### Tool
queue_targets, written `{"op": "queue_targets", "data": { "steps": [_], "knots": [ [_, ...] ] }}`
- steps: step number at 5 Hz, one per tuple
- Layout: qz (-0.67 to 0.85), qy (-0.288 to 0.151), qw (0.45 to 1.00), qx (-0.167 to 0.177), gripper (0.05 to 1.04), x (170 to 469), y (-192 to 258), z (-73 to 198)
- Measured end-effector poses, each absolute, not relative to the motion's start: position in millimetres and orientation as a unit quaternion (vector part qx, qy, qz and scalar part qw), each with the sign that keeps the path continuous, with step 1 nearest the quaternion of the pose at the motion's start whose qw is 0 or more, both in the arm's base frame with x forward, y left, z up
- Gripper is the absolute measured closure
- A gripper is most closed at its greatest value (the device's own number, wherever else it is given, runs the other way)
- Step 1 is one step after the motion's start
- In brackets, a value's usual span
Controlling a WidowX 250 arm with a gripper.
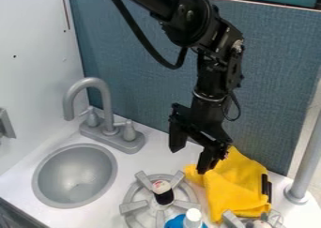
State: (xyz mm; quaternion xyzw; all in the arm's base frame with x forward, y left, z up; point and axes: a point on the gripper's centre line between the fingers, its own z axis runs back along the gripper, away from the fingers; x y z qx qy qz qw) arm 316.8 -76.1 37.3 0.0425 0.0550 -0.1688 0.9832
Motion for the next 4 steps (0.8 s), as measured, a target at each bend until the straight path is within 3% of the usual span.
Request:
{"op": "queue_targets", "data": {
  "steps": [4],
  "knots": [
    [-0.153, 0.085, 0.983, 0.059, 0.083, 308.1, -30.3, -10.6]
  ]
}}
